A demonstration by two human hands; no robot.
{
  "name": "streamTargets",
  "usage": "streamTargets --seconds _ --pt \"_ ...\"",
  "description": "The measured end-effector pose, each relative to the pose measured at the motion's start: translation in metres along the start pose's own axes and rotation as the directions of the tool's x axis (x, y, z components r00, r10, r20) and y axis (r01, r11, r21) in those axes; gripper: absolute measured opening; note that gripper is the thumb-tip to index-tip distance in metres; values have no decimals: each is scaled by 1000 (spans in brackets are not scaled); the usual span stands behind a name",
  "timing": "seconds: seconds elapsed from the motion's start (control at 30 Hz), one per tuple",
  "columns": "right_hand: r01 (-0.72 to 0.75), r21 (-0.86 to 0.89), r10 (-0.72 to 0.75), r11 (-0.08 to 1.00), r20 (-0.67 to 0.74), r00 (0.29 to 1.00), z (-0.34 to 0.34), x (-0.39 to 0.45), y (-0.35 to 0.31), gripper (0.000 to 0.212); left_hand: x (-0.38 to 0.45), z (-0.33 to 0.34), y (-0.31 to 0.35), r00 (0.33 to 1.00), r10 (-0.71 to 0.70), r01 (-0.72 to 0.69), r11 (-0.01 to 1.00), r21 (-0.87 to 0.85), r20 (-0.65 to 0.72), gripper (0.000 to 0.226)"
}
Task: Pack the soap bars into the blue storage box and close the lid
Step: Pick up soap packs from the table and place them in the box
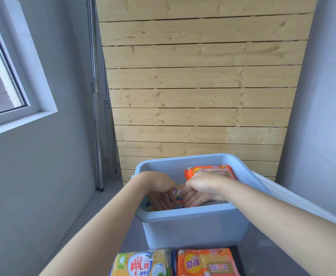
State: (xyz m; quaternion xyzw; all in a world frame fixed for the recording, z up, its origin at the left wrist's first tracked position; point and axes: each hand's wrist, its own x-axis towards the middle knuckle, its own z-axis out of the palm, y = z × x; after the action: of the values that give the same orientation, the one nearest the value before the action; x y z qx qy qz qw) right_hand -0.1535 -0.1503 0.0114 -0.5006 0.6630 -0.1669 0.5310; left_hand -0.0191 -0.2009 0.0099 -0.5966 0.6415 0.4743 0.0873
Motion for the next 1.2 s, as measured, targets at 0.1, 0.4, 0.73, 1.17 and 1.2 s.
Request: streamTargets --seconds 0.1,0.4,0.73,1.17,1.2 --pt "-28 78 25 997 36 999 -4 1 2 38 2 2 1 1000 -26 26 999 -21 15 32" --pt "-101 109 90 989 96 991 3 15 3 38 2 11 2 999 -24 25 999 -26 33 36" --pt "47 17 -46 999 -32 998 1 3 10 18 -23 6 -7 999 49 -50 998 -37 -16 45" --pt "31 -148 -19 989 86 996 -13 1 11 30 -12 9 -3 999 -50 50 996 -71 6 59" --pt "44 -239 -28 970 68 997 -14 2 11 31 -11 9 -4 998 -57 57 996 -73 -2 58"
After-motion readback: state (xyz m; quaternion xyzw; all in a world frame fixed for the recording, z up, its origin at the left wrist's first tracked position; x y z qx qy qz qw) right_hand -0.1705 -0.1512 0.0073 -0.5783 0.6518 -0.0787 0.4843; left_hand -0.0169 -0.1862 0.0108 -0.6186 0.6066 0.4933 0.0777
